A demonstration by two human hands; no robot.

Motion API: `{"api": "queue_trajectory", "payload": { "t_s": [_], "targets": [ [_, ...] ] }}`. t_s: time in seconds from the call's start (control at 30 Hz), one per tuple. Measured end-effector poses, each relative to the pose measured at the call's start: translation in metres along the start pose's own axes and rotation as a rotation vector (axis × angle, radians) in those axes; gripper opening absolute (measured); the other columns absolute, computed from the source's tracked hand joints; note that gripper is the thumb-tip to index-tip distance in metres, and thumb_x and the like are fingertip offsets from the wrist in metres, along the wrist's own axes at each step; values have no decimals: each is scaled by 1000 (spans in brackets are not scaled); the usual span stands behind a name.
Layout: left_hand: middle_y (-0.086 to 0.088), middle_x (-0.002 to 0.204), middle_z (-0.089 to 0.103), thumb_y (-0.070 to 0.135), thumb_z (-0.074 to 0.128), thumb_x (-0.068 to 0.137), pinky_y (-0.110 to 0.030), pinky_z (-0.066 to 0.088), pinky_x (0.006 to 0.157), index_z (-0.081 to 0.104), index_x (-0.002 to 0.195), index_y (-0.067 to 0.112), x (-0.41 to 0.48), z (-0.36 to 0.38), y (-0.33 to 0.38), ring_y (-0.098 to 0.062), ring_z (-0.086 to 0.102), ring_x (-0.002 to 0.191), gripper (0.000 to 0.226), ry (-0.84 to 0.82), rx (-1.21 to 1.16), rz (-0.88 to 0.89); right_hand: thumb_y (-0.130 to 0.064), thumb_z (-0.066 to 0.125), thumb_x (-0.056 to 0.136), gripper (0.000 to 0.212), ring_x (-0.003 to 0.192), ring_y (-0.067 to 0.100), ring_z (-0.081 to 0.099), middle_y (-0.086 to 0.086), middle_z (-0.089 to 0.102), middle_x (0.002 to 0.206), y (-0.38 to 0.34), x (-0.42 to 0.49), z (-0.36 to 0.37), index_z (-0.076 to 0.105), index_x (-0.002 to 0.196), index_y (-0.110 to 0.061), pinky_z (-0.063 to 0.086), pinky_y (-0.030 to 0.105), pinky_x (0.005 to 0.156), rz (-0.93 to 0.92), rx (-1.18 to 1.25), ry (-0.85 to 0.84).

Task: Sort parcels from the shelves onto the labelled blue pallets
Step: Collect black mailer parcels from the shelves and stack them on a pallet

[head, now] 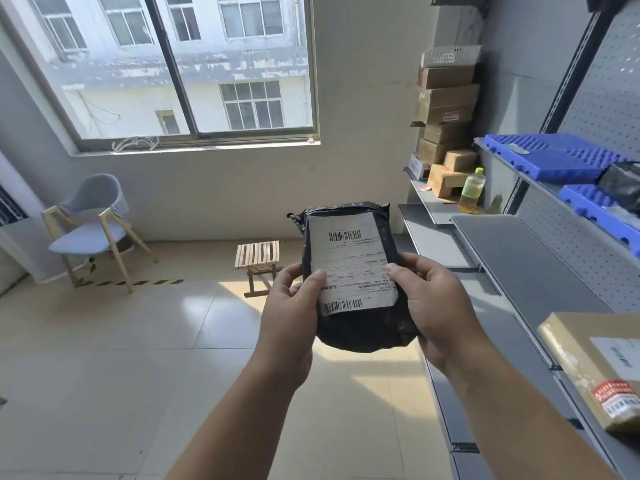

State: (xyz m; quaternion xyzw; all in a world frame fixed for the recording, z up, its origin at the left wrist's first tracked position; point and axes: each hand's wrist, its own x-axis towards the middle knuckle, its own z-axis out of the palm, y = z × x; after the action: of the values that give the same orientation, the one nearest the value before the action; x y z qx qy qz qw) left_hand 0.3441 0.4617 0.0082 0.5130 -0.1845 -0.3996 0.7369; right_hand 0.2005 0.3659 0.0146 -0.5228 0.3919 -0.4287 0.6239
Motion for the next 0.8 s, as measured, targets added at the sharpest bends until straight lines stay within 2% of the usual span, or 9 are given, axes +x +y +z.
{"api": "queue_trajectory", "payload": {
  "t_s": [0.13,0.23,0.43,0.57,0.67,0.8],
  "targets": [
    [-9,98,78,15,63,100,-34,61,67,59,123,17,66,18,1,-25,77,91,24,-52,-18,-13,-14,61,100,18,89,21,76,0,79,94,-3,59,6,75,99,-25,64,44,74,-17,-16,44],
    [-8,97,79,15,62,100,-33,61,67,59,124,15,118,36,6,-24,77,89,24,-114,-10,-30,-16,61,99,17,93,24,76,2,79,98,-10,101,8,76,105,-23,64,47,76,-33,-31,101],
    [-8,98,79,13,60,101,-32,62,69,62,122,11,206,91,13,-22,77,89,21,-309,22,-112,-23,64,93,16,93,20,76,-3,79,98,-22,164,-6,75,103,-30,64,49,73,-117,-43,320],
    [-15,108,77,14,62,100,-29,61,68,62,123,7,241,139,1,-23,75,89,24,-436,67,-175,-32,64,82,25,93,19,75,-4,79,98,-24,183,-34,74,104,-31,63,48,81,-168,-78,484],
    [-15,103,77,13,63,99,-29,61,65,64,120,7,255,181,-13,-22,75,85,22,-538,77,-223,-33,64,79,29,95,19,75,-3,79,99,-32,191,-63,75,106,-29,60,51,86,-198,-93,594],
    [-10,100,79,15,63,99,-34,61,66,67,116,11,266,242,-33,-22,76,83,18,-658,112,-266,-37,63,78,32,96,18,75,-4,79,100,-44,201,-108,75,106,-31,60,49,86,-243,-123,696]
  ]
}}
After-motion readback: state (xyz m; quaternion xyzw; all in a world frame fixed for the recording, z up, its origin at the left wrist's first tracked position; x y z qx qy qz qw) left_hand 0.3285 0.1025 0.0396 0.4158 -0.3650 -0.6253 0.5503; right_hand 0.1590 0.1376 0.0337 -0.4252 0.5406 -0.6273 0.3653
